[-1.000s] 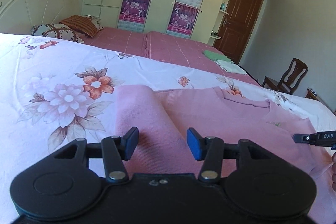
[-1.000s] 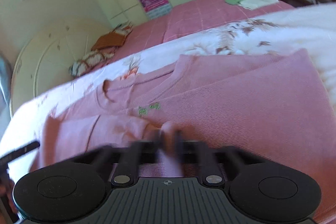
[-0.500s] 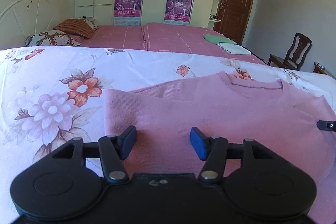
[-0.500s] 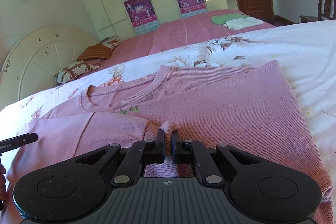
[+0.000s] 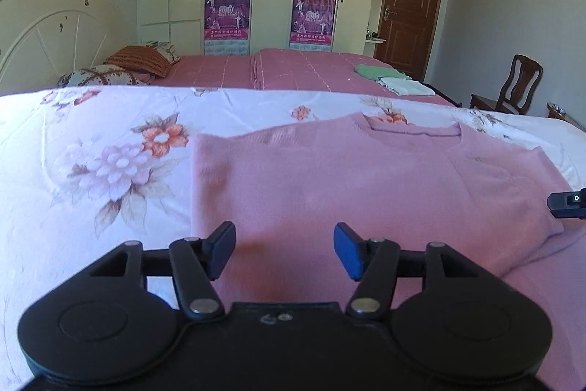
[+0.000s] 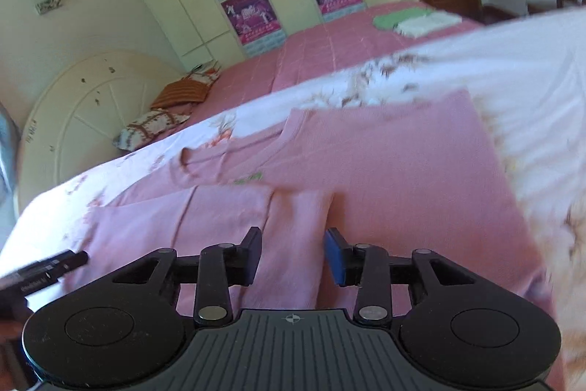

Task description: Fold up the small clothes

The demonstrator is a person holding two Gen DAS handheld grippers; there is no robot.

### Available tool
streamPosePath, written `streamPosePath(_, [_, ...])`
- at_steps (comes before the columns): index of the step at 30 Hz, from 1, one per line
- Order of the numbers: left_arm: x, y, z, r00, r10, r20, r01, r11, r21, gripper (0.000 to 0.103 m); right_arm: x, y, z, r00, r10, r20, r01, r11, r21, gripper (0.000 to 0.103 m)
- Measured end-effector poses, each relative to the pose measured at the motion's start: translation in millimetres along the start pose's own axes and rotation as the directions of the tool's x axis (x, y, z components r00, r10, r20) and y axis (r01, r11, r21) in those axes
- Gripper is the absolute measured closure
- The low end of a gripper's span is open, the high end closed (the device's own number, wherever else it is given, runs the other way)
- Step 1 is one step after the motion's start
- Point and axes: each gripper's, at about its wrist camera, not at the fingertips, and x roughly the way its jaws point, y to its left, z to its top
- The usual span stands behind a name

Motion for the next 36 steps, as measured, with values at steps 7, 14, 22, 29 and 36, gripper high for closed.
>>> streamPosePath(7, [-0.1,0.0,-13.5,1.000,0.011,-0.020,-0.011,1.000,0.009,0.045,4.4,1.2,-12.9,0.997,0.058,-0.051,-0.054,0.996,0.071,0.099])
streamPosePath(14, [1.1,3.0,-17.3,1.000,-0.007,-0.016,0.007,1.000,0.027,0.045,-16.7,-2.2,-14.5,1.000,-0.002,0.016,0.001,0.998,0.055,0.102])
streamPosePath(22, [1.2,1.3,-19.0,1.000,-0.004,-0.012,0.004,1.000,0.031,0.045,-0.2,-5.5,-18.0,0.999,0.022,-0.023,-0.021,0.999,0.042,0.075])
streamPosePath(29, [-7.5,8.7,-22.8,1.000,-0.018,-0.009,0.018,0.999,0.043,0.047,-15.1,3.3,-18.1,0.999,0.012,-0.049,-0.015,0.998,-0.057,0.096])
streamPosePath(36, [-14.6,-15.1,-17.3,0.999,0.047,-0.003,-0.047,0.992,0.113,0.047,-10.2,-7.0,-26.8,0.999,-0.011,-0.045,0.010,1.000,-0.017,0.095])
